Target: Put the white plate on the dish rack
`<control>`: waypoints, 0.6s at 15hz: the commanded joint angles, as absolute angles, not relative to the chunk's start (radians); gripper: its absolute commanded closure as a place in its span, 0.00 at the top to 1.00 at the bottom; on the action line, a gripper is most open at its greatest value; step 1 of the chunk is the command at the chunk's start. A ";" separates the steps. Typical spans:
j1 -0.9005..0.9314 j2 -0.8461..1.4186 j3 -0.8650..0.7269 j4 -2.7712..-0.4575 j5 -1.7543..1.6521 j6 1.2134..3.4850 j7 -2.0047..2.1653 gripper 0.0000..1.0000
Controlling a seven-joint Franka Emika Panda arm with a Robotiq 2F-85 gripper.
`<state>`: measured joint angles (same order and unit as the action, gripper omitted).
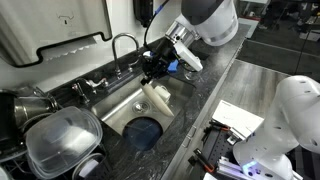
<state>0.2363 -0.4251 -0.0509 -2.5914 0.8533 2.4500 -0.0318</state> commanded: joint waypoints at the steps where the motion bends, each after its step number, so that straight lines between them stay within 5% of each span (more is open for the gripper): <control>1: 0.198 -0.424 -0.015 -2.588 0.869 2.436 -0.042 0.04; 9: 0.237 -0.437 -0.053 -2.541 1.240 2.435 -0.399 0.01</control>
